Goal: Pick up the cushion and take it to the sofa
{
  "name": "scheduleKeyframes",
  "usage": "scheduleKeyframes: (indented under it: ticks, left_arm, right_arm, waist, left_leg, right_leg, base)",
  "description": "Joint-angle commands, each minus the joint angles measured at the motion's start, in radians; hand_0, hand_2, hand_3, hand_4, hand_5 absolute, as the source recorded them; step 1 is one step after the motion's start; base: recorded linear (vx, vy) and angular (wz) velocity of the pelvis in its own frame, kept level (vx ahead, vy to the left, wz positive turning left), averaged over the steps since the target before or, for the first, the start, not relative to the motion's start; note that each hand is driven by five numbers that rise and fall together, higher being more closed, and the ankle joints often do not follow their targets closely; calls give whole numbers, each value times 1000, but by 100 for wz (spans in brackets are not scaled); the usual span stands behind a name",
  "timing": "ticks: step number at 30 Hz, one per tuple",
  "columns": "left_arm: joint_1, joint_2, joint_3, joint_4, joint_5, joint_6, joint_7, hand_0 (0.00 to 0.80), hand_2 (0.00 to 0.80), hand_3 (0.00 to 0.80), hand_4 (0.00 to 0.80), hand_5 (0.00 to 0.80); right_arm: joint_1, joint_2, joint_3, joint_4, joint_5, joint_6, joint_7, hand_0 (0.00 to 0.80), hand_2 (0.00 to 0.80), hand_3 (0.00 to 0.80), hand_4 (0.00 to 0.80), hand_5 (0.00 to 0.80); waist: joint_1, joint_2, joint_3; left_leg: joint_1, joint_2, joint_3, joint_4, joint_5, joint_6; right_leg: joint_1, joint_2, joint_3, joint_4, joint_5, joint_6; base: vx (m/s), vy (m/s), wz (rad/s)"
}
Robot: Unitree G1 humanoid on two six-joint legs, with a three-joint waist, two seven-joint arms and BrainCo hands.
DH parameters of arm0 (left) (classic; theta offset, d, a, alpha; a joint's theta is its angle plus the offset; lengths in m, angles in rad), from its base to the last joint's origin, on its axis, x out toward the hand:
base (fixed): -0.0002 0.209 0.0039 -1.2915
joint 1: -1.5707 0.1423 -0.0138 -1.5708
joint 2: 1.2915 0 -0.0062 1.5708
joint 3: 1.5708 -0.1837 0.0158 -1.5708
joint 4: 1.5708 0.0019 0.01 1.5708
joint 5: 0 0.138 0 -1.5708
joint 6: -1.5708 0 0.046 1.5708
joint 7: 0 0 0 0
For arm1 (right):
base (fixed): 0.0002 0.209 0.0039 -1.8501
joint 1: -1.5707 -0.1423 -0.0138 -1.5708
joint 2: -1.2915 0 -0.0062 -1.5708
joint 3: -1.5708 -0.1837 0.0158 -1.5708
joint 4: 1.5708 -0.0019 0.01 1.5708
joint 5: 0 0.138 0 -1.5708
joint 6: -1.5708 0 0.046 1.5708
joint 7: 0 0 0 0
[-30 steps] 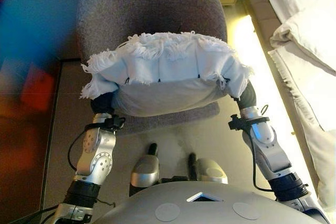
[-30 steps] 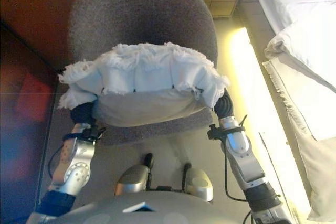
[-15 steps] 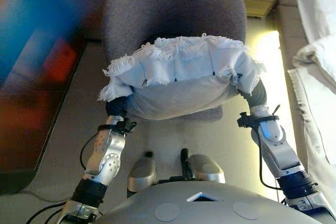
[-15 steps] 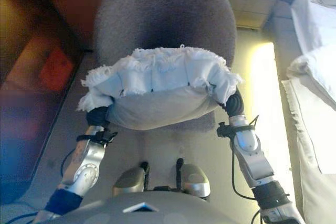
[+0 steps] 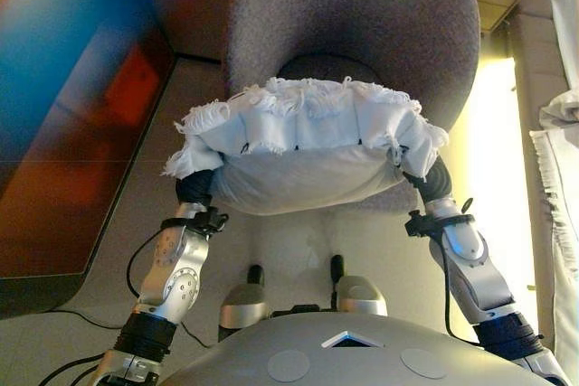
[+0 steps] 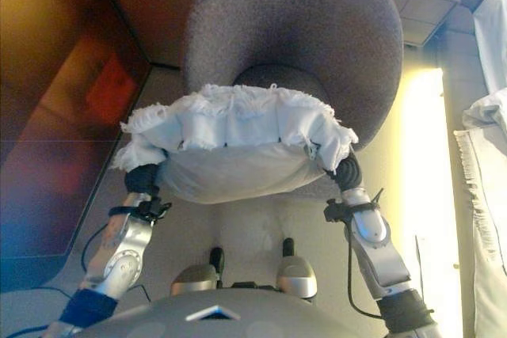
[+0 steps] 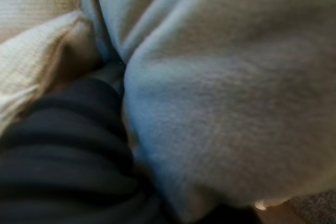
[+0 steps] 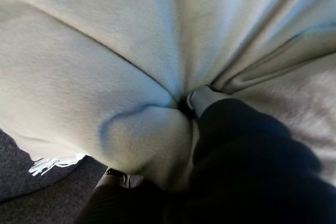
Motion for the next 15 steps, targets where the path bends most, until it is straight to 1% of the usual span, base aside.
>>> scheduleKeyframes:
  ticks: [1,7,11,15]
  left_arm:
    - [-92,-10,-22,-115,96,-57,-63,800,800,800,800,800]
    - [-172,5,-37,-106,108,-60,-44,800,800,800,800,800]
    - [-204,-1,-54,-97,124,-59,-35,800,800,800,800,800]
    - [-218,-9,-57,-94,116,-53,-33,800,800,800,800,800]
  right_arm:
    - [-70,-3,25,-100,-4,-83,-24,800,800,800,800,800]
    - [-118,20,55,-73,-28,-92,-74,800,800,800,800,800]
    - [-137,23,57,-79,-49,-94,-109,800,800,800,800,800]
    - [-135,16,41,-83,-44,-90,-113,800,800,800,800,800]
  waist:
    - [-21,-4,-36]
    - [-44,13,-21]
    - [-65,23,-22]
    - [-85,30,-29]
  left_leg:
    - [-37,27,17,13,29,34]
    - [-27,22,43,8,13,46]
    - [-14,27,64,5,5,48]
    - [2,35,84,5,-1,47]
  right_leg:
    - [-47,6,6,12,78,1]
    - [-62,0,22,10,83,7]
    - [-60,3,36,9,78,5]
    - [-52,9,46,10,70,2]
  base:
    - [32,-46,-9]
    - [49,-54,-16]
    - [69,-79,-20]
    - [91,-83,-13]
